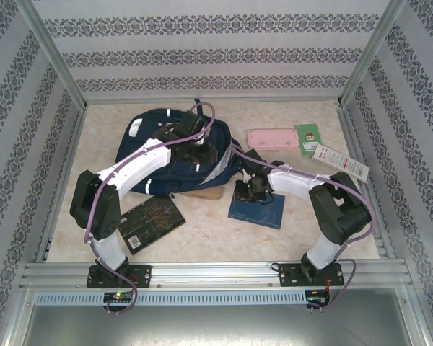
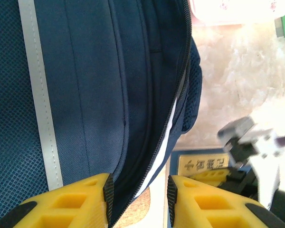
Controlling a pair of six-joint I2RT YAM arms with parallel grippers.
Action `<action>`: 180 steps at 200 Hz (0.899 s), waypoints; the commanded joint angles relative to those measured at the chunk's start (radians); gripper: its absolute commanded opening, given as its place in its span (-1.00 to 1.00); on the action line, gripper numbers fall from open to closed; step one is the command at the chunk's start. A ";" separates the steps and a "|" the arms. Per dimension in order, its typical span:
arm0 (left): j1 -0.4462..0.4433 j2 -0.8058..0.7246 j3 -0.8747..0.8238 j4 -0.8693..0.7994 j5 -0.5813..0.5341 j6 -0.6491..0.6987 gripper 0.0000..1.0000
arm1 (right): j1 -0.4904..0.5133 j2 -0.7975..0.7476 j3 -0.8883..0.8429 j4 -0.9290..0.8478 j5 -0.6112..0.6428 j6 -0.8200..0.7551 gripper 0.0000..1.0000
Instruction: Pack the student bag
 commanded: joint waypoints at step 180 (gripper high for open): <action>-0.193 0.210 0.063 0.165 0.159 -0.238 -0.25 | -0.377 -0.190 -0.070 -0.055 0.141 0.070 -0.10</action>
